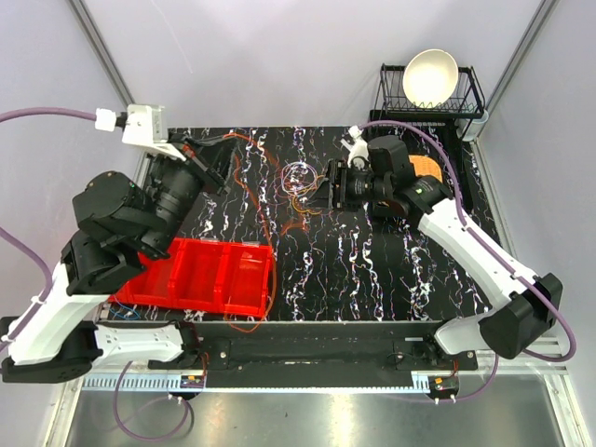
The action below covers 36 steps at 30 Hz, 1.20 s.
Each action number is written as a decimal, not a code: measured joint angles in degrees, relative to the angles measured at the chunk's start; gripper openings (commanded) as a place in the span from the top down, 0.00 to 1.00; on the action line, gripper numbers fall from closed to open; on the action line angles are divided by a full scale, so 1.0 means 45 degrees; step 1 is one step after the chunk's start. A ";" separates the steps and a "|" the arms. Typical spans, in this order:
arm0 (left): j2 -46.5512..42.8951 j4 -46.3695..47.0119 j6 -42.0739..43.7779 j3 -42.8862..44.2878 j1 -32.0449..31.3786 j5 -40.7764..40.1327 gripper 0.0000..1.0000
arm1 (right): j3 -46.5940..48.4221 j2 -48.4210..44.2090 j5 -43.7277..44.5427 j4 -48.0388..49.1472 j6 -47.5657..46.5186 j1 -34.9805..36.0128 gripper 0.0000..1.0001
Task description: Untangle the cables
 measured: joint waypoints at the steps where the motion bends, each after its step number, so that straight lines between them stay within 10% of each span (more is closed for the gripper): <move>1: -0.0141 -0.0005 0.0083 -0.0092 0.0000 -0.0248 1.00 | -0.0039 -0.0010 -0.0010 0.0000 0.0024 0.0005 0.31; 36: -0.3089 0.0097 0.2788 -0.2331 0.0005 -0.5003 1.00 | -0.1554 -0.0884 0.0544 -0.0044 0.0121 0.0024 0.30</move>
